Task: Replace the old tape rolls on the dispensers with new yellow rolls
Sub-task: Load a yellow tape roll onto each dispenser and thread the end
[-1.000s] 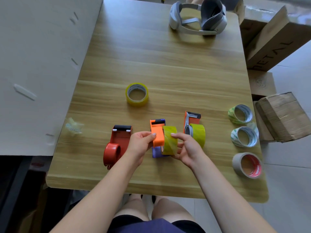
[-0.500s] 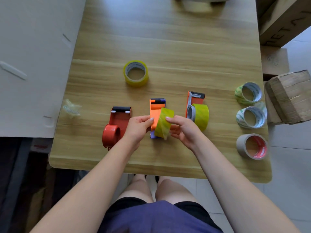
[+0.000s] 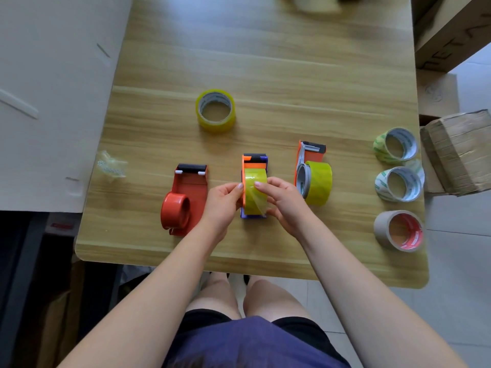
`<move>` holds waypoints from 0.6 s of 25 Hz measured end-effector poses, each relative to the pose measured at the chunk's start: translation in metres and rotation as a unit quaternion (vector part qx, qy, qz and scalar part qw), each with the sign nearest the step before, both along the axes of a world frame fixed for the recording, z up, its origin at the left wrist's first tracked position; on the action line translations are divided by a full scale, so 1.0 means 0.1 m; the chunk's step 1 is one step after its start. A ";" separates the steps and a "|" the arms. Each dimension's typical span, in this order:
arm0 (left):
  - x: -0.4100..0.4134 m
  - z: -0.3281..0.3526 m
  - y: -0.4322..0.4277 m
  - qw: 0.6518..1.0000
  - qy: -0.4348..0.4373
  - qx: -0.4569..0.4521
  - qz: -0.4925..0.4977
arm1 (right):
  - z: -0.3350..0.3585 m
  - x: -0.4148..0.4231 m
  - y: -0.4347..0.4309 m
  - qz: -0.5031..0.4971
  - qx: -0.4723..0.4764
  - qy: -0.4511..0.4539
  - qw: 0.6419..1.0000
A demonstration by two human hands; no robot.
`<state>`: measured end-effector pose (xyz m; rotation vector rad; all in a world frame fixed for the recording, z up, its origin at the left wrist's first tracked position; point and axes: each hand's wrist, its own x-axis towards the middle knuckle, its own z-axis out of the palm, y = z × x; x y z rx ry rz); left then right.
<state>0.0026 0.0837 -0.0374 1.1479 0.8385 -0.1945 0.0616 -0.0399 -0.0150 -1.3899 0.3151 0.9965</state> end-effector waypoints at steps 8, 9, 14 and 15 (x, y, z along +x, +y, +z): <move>-0.09 0.07 0.12 0.989 -0.054 -0.097 -0.096 | -0.02 -0.05 0.02 -0.073 0.002 0.048 0.996; -0.11 0.06 0.11 0.992 -0.040 -0.048 -0.114 | -0.01 -0.07 -0.02 -0.074 0.013 0.050 0.996; -0.13 0.04 0.15 0.994 -0.047 -0.016 -0.100 | 0.05 -0.24 -0.28 0.179 -0.110 -0.255 0.944; -0.12 0.04 0.16 0.993 -0.048 -0.021 -0.105 | 0.03 -0.27 -0.30 0.221 -0.142 -0.328 0.907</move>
